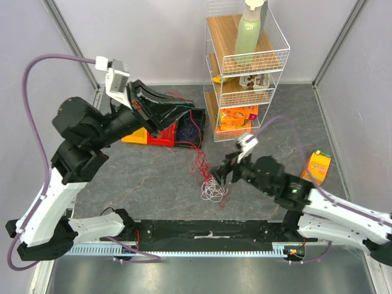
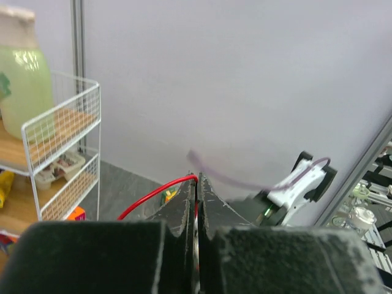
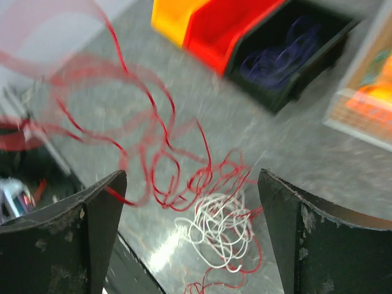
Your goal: Untangle the cables
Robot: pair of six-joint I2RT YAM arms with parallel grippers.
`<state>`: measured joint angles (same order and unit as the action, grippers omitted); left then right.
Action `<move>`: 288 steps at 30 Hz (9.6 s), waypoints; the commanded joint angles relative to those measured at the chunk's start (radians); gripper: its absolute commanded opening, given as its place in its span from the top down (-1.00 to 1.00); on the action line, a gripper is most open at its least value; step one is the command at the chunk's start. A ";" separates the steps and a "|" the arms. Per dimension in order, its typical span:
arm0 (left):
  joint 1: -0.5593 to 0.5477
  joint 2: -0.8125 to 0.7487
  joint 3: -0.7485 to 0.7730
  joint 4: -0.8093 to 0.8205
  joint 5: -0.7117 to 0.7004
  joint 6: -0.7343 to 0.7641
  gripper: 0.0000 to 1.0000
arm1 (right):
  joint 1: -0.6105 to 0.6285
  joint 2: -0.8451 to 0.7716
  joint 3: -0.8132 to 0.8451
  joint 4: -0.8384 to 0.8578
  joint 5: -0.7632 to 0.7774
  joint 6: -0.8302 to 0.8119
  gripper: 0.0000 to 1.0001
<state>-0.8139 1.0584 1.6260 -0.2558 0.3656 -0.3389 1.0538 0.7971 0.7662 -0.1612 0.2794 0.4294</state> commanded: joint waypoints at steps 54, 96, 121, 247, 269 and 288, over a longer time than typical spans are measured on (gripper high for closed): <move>0.001 0.147 0.508 0.025 -0.990 0.831 0.96 | -0.008 -0.140 -0.387 -0.170 0.639 0.651 1.00; 0.016 0.163 -0.113 -0.293 0.358 0.061 0.94 | -0.009 0.108 0.283 -0.133 -0.129 -0.053 1.00; 0.016 0.141 -0.130 -0.339 0.136 0.046 0.88 | -0.005 0.099 0.275 -0.147 -0.167 -0.052 1.00; 0.662 0.617 -0.265 0.125 -0.338 -0.296 0.97 | -0.003 -0.021 0.016 -0.192 0.104 0.118 -0.77; 0.595 0.758 -0.185 -0.056 -0.386 -0.290 0.17 | -0.003 0.005 -0.001 -0.182 0.093 0.129 -0.77; 0.593 0.088 -0.817 -0.155 -0.218 -0.314 -0.66 | 0.017 0.500 0.064 0.138 -0.268 0.127 -0.69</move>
<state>-0.2165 1.2449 0.9443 -0.3580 0.0826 -0.6220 1.0515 1.1809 0.7704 -0.2207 0.1879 0.5388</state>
